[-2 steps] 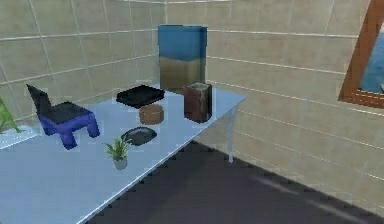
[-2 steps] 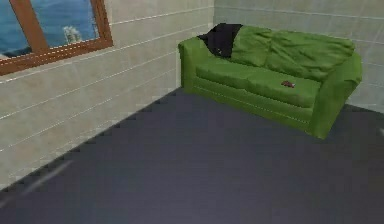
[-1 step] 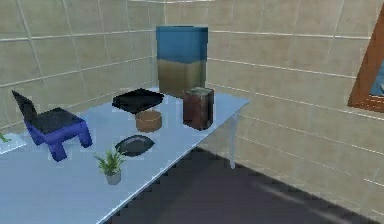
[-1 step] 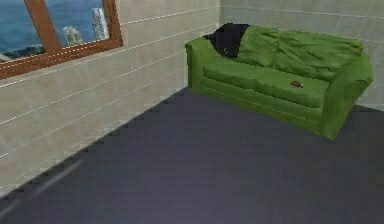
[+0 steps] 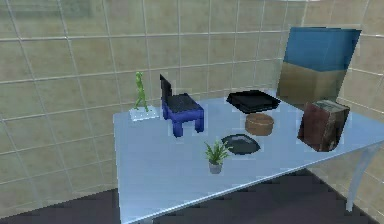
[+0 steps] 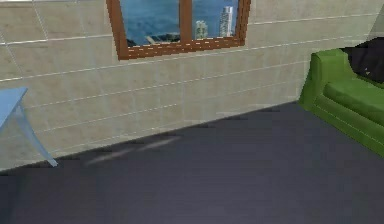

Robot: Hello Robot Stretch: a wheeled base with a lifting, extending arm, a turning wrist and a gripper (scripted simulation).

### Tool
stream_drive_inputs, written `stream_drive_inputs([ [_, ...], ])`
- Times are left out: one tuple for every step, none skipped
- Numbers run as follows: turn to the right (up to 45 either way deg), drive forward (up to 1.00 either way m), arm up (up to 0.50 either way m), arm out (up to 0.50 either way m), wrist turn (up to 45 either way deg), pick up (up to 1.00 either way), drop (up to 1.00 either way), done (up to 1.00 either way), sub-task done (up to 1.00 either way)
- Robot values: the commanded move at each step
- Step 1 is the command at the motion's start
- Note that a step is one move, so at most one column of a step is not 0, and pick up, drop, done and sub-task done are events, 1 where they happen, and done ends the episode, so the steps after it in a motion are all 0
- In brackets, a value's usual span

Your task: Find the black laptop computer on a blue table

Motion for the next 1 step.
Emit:
stream_drive_inputs([
  [0.0, 0.00, 0.00, 0.00, 0.0, 0.00, 0.00, 1.00, 0.00],
])
